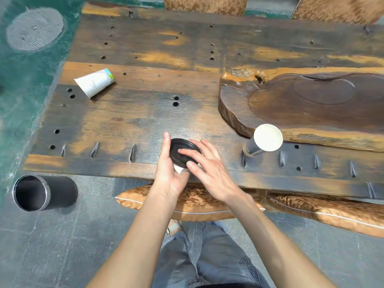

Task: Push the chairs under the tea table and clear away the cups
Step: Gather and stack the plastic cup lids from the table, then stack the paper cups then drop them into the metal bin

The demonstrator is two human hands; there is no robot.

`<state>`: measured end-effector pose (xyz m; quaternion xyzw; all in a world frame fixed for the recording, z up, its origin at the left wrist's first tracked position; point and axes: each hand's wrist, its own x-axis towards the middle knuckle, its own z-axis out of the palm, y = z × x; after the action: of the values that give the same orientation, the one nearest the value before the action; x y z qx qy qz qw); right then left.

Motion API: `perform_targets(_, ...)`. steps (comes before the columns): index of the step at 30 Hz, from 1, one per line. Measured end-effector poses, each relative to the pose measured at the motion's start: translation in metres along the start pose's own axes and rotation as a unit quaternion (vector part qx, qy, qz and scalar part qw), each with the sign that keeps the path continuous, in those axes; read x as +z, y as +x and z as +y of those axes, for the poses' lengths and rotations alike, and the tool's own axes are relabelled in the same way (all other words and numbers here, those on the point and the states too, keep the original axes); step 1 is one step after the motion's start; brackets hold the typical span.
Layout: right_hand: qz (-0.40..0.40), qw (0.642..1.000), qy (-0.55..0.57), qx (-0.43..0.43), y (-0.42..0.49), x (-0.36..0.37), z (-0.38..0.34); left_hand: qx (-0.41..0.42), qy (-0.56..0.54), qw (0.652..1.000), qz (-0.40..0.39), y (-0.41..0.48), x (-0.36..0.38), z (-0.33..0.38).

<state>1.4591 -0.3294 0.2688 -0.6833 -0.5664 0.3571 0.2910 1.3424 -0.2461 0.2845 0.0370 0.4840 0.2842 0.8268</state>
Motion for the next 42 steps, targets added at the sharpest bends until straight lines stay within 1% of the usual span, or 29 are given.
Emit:
perform_targets(3, 0.000, 1.000, -0.025, -0.002, -0.003, -0.007, -0.004, -0.017, -0.008, 1.000, -0.011, 0.000, 0.001, -0.003)
perform_targets(6, -0.020, 1.000, -0.018, 0.004, -0.005, -0.021, -0.008, -0.034, -0.009, 0.999, -0.014, 0.001, 0.001, -0.010)
perform_targets(8, -0.038, 0.999, -0.008, -0.002, -0.006, -0.031, -0.008, -0.020, -0.001, 1.000, 0.000, 0.000, 0.006, -0.013)
perform_targets(9, -0.032, 0.999, -0.008, -0.009, -0.007, -0.037, -0.006, -0.008, 0.005, 1.000, 0.011, -0.001, 0.009, -0.014)
perform_targets(10, -0.008, 1.000, -0.013, -0.015, -0.008, -0.042, -0.002, 0.003, 0.005, 1.000, 0.024, -0.001, 0.012, -0.014)
perform_targets(12, 0.103, 0.994, -0.037, -0.003, -0.011, -0.059, 0.012, 0.018, -0.013, 0.999, 0.050, -0.005, 0.021, -0.014)
perform_targets(14, 0.224, 0.970, -0.070, 0.061, -0.013, -0.081, 0.036, 0.036, -0.034, 0.997, 0.064, -0.008, 0.026, -0.011)
perform_targets(15, 0.262, 0.955, -0.083, 0.110, -0.015, -0.092, 0.051, 0.046, -0.033, 0.996, 0.069, -0.010, 0.026, -0.010)
perform_targets(16, 0.279, 0.942, -0.089, 0.160, -0.015, -0.102, 0.065, 0.056, -0.029, 0.995, 0.076, -0.012, 0.026, -0.008)
perform_targets(17, 0.274, 0.934, -0.093, 0.208, -0.014, -0.112, 0.079, 0.066, -0.027, 0.994, 0.085, -0.014, 0.024, -0.006)
perform_targets(18, 0.249, 0.932, -0.097, 0.243, -0.012, -0.118, 0.091, 0.076, -0.029, 0.992, 0.095, -0.017, 0.023, -0.003)
perform_targets(19, 0.213, 0.935, -0.104, 0.265, -0.009, -0.122, 0.102, 0.082, -0.032, 0.991, 0.103, -0.020, 0.020, 0.000)
perform_targets(21, 0.146, 0.945, -0.112, 0.271, -0.002, -0.125, 0.116, 0.087, -0.045, 0.989, 0.112, -0.025, 0.014, 0.006)
perform_targets(23, 0.120, 0.953, -0.113, 0.256, 0.009, -0.122, 0.118, 0.088, -0.076, 0.987, 0.107, -0.033, 0.007, 0.013)
perform_targets(25, 0.123, 0.958, -0.110, 0.234, 0.022, -0.113, 0.108, 0.099, -0.105, 0.985, 0.096, -0.039, 0.000, 0.021)
perform_targets(27, 0.111, 0.970, -0.086, 0.198, 0.036, -0.096, 0.084, 0.117, -0.127, 0.979, 0.113, -0.046, -0.011, 0.035)
perform_targets(29, 0.091, 0.982, -0.057, 0.155, 0.049, -0.071, 0.052, 0.127, -0.141, 0.973, 0.130, -0.053, -0.023, 0.051)
perform_targets(31, 0.069, 0.991, -0.033, 0.110, 0.058, -0.041, 0.019, 0.131, -0.143, 0.972, 0.129, -0.060, -0.035, 0.068)
perform_targets(36, -0.010, 0.999, -0.041, 0.032, 0.078, 0.044, -0.053, 0.154, -0.174, 0.964, 0.129, -0.070, -0.074, 0.121)
perform_targets(42, -0.033, 0.998, -0.060, 0.015, 0.106, 0.115, -0.114, 0.153, -0.163, 0.970, 0.093, -0.078, -0.141, 0.192)
